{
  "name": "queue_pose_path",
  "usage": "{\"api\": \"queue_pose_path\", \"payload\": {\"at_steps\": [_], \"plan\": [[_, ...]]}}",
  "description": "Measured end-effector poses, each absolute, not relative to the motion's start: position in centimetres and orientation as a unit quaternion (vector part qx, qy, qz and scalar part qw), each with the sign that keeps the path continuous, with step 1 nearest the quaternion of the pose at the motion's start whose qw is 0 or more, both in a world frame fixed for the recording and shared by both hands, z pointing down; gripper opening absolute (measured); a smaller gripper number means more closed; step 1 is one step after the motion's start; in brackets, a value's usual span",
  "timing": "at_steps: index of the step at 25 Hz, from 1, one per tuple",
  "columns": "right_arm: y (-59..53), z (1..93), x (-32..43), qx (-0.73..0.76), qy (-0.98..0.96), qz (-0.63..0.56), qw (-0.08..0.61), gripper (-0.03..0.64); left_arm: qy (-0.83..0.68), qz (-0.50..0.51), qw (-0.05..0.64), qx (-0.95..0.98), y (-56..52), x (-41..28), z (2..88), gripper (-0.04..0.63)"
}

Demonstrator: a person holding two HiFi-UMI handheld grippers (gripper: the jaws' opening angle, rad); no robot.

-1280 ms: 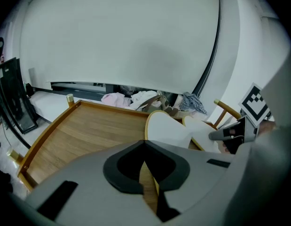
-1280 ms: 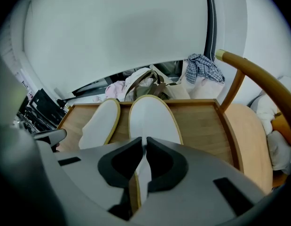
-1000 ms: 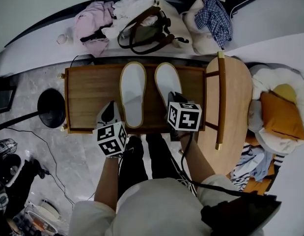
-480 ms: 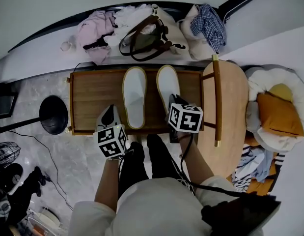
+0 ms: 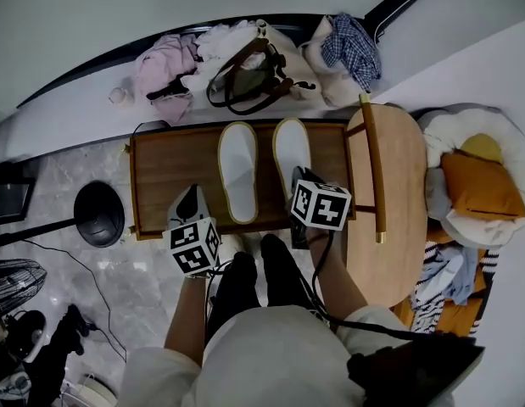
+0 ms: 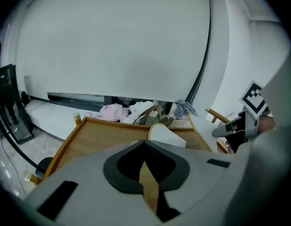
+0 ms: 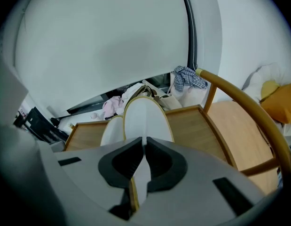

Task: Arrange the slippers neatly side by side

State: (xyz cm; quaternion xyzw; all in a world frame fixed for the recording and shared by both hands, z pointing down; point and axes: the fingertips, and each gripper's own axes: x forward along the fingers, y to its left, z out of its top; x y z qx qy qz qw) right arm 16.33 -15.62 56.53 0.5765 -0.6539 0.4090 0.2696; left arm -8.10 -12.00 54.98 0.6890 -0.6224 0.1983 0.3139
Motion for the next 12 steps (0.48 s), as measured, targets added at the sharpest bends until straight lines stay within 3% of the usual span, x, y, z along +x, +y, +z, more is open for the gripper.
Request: {"api": "queue_pose_path", "payload": {"at_steps": [12], "plan": [[-14.9,56.7,14.6,0.605,-0.625,0.428,0.243,0.044,-0.594,0.218,0.299,0.714,-12.5,-10.2,54.9,0.017]]}}
